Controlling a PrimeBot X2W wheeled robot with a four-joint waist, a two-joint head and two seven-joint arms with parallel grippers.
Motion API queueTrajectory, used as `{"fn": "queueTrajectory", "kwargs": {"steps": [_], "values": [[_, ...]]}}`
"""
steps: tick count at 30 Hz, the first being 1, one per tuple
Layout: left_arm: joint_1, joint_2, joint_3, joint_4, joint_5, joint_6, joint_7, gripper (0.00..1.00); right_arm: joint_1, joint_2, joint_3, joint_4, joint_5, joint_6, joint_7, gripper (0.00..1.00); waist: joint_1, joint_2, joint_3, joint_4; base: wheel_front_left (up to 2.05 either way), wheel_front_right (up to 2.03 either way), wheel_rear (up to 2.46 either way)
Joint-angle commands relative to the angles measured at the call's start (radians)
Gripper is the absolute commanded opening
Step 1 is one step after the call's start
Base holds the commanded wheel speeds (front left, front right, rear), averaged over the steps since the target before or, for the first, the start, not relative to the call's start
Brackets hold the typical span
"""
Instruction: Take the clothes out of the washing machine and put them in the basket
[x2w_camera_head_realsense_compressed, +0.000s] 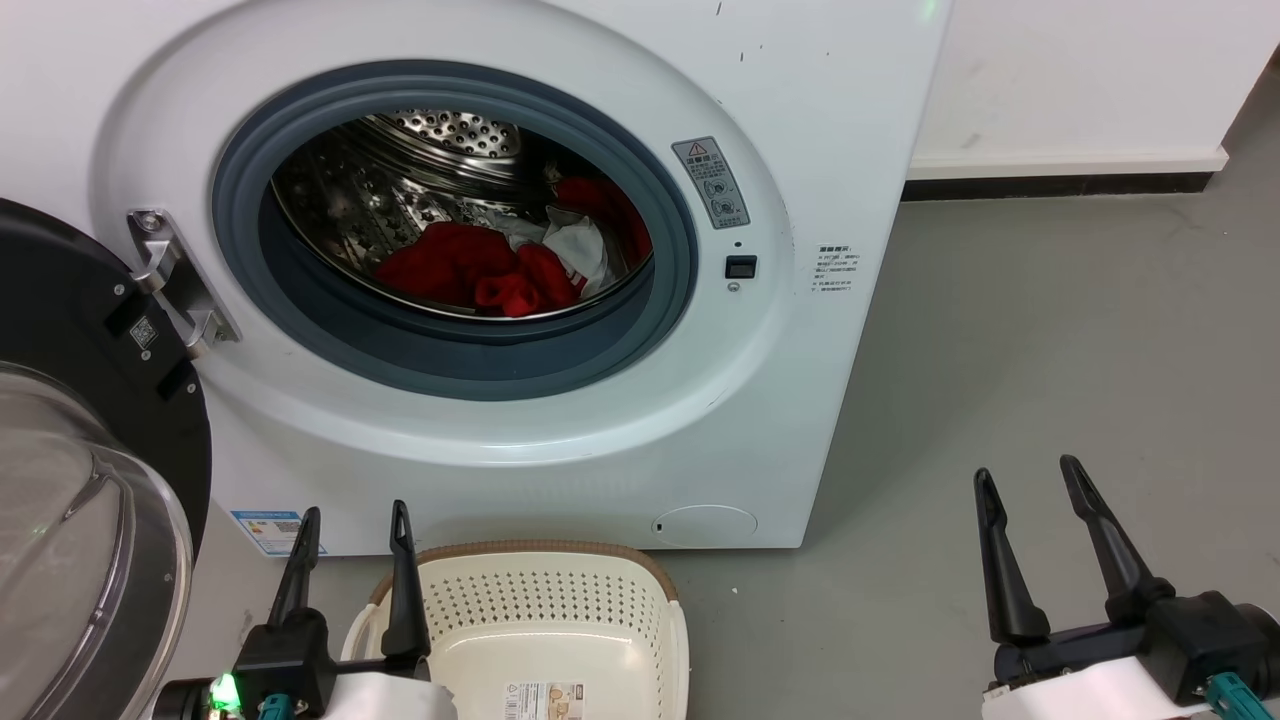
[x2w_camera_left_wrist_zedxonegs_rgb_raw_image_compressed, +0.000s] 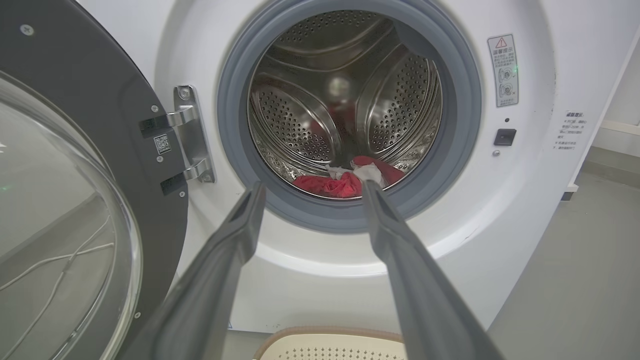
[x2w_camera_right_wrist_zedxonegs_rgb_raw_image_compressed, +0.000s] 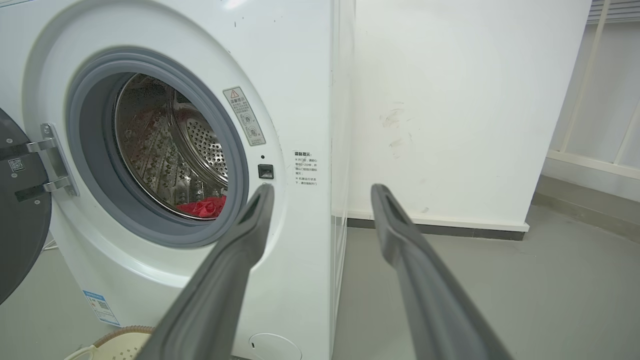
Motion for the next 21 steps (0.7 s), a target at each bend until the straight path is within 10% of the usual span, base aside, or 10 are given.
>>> {"fn": "queueTrajectory", "kwargs": {"steps": [1,21], "values": [[0.009,-0.001,-0.002,0.002,-0.001,0.004,-0.003,1.00,0.011,-0.002,0.000,0.002,0.003,0.000,-0.003,1.00,-0.0001,0.0000,0.000,0.000,0.00,0.00,0.00],[-0.067,-0.001,0.061,0.059,-0.039,-0.056,-0.003,1.00,-0.016,-0.002,0.014,-0.007,-0.008,0.000,-0.003,1.00,-0.0001,0.0000,0.017,-0.028,0.00,0.00,0.00]]}}
